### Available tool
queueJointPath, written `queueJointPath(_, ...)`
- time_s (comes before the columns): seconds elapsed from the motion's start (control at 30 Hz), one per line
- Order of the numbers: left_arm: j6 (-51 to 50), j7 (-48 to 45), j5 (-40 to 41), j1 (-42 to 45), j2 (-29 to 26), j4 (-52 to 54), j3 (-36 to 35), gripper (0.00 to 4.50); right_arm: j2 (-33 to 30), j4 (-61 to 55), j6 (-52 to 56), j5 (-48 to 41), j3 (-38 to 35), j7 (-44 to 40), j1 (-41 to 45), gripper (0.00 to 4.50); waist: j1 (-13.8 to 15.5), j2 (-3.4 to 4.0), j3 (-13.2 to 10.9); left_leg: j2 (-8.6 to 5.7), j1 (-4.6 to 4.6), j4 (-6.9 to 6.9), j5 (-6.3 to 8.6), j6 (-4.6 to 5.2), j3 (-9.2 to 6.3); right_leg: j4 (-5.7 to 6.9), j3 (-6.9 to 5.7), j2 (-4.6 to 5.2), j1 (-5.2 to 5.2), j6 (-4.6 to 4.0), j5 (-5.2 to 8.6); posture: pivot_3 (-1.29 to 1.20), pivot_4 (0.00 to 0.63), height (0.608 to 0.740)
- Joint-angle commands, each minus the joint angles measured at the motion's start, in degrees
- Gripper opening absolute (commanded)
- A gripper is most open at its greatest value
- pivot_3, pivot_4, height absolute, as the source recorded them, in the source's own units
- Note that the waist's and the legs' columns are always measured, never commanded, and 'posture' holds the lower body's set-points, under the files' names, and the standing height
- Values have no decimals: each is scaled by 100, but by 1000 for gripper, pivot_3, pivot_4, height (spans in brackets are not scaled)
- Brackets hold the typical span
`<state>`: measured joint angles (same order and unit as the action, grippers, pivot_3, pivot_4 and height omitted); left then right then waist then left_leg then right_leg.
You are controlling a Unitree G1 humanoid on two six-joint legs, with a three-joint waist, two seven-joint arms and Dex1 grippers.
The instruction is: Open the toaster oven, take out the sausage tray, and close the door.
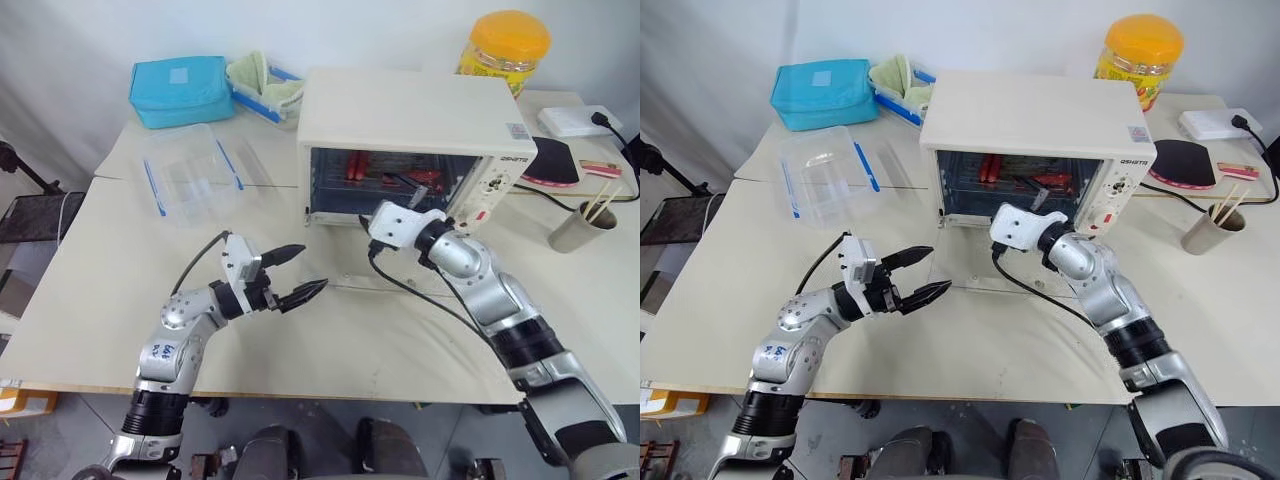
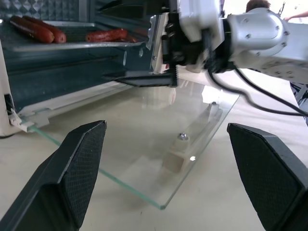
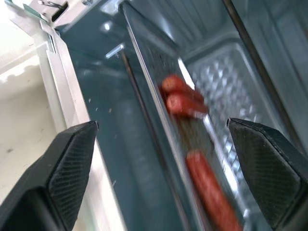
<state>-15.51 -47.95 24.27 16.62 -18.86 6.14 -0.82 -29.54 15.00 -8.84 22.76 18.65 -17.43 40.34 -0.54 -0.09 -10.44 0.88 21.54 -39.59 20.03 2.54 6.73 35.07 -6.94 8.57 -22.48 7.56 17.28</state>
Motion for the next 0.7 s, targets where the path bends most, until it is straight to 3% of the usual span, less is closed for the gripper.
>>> queueJointPath(0.03, 26, 77, 100, -29, -9, 244, -34, 4312, -30, 241, -537, 451, 89, 370, 209, 3533, -5, 0, 0, 0, 0, 0, 0, 0, 1, -1, 1, 1, 0, 0, 0, 0, 150, 740)
queueJointPath(0.23, 8, 60, 154, 1, -41, 205, -32, 4312, 14, 798, -771, 824, 169, 493, 418, 1494, -34, 0, 0, 0, 1, 1, 0, 0, 0, -1, 0, 0, 0, 0, 0, 0, 150, 740)
queueJointPath(0.7, -36, 33, 184, 89, -18, 150, 34, 4312, 377, 1838, -559, 1378, 238, 847, 1006, 1494, -119, 0, 0, 2, 0, 6, -1, -2, -3, 0, -1, -1, 0, -1, 1, 0, 150, 740)
